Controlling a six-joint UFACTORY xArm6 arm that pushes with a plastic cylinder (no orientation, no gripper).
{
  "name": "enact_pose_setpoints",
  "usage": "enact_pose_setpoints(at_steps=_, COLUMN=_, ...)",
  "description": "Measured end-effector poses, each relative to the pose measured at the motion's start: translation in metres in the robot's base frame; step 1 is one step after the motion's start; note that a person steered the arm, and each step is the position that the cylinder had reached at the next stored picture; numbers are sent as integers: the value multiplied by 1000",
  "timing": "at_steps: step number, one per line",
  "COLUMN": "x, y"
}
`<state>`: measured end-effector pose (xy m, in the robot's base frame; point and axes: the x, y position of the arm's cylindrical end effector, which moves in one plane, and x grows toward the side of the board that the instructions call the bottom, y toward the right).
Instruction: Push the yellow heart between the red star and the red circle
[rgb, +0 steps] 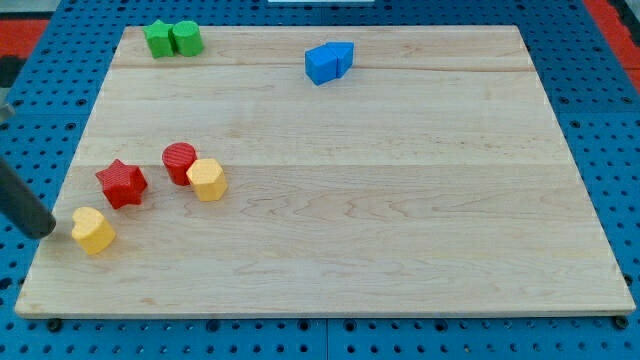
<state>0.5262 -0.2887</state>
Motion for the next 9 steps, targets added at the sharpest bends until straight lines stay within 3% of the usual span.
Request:
enact_pose_setpoints(at_steps=2, x=29, y=46)
enact_pose_setpoints(at_steps=5, x=-19, y=79)
enact_pose_setpoints(at_steps=6, x=-16, y=110)
enact_pose_setpoints(at_steps=8, x=-23, y=105)
enact_pose_setpoints(at_steps=9, x=-1, y=96)
